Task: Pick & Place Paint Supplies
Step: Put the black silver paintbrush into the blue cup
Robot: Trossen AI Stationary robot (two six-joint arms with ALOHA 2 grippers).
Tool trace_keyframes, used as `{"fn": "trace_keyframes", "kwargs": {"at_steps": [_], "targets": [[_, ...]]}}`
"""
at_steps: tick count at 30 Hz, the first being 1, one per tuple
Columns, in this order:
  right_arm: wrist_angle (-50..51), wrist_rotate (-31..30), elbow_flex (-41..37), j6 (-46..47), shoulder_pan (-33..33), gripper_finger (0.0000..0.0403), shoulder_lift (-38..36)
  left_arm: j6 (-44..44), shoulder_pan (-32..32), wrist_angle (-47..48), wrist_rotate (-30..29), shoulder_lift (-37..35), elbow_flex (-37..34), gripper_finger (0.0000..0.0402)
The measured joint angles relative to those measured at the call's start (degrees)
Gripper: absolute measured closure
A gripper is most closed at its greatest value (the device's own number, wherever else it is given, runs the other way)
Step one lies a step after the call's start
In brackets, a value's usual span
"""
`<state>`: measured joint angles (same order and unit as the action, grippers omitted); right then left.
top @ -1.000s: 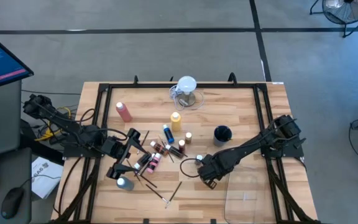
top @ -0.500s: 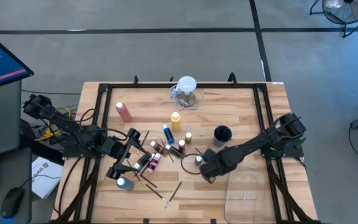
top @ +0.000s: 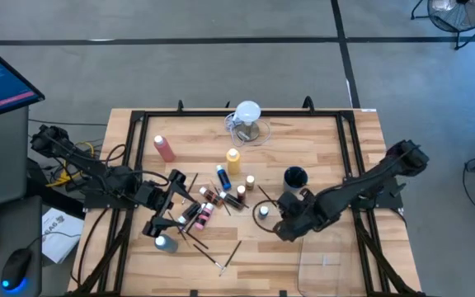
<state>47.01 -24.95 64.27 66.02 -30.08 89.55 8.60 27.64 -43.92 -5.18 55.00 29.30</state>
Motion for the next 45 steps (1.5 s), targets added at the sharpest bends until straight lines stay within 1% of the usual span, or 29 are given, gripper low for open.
{"fn": "trace_keyframes", "kwargs": {"at_steps": [3,5,7,12,14,16,18,20,23,29,34,37,41,45], "targets": [[-2.52,-5.82,0.02,-2.57,-1.55,0.0403,-2.65,0.12,-0.26,-0.02,-2.52,0.0,0.0,0.0117],[-6.94,-9.12,0.04,-6.47,-2.58,0.0403,-4.0,0.13,-0.82,-0.02,-3.4,0.0,0.0,0.0117],[-13.22,-11.22,0.04,-12.3,-3.41,0.0403,-4.78,0.07,-1.36,-0.02,-3.61,0.0,0.0,0.0117],[-33.32,-12.45,0.07,-30.65,-3.37,0.0403,-4.84,-0.62,-1.46,-0.06,-3.83,0.0,-0.02,0.0117],[-41.38,-12.61,0.26,-37.72,-3.04,0.0403,-3.72,-1.64,-1.46,-0.07,-3.81,0.0,-0.02,0.0117],[-46.99,-12.49,0.01,-44.08,-2.8,0.0403,-2.79,-1.91,-1.46,-0.04,-3.81,0.02,-0.02,0.0117],[-53.72,-12.49,0.19,-48.85,-2.53,0.0403,-1.68,-2.01,-1.48,-0.21,-3.83,0.22,-0.02,0.0117],[-57.89,-12.09,0.28,-52.13,-1.75,0.0403,-0.41,-2.02,-1.46,-0.05,-3.81,0.28,-0.04,0.0117],[-61.06,-9.6,1.28,-54.07,0.11,0.0403,2.12,-2.55,-1.46,-0.15,-3.8,0.26,-0.04,0.0117],[-62.29,-3.64,8.63,-56.91,3.97,0.0403,9.37,-2.86,-1.46,-0.17,-3.79,0.26,-0.04,0.0117],[-58.34,-1.71,16.14,-59.07,5.68,0.0403,14.12,-2.88,-1.46,-0.15,-3.68,0.26,-0.04,0.0117],[-56.62,0.49,20.24,-58.94,6.24,0.0403,16.89,-2.9,-1.46,0.0,-3.66,0.26,-0.04,0.0117],[-54.95,2.02,23.66,-59.06,6.6,0.0403,19.39,-3.28,-1.46,-0.02,-3.66,0.65,-0.04,0.0117],[-53.88,2.1,24.16,-59.07,6.64,0.0403,19.64,-4.33,-1.31,-0.07,-3.66,0.76,-0.04,0.0117]]}}
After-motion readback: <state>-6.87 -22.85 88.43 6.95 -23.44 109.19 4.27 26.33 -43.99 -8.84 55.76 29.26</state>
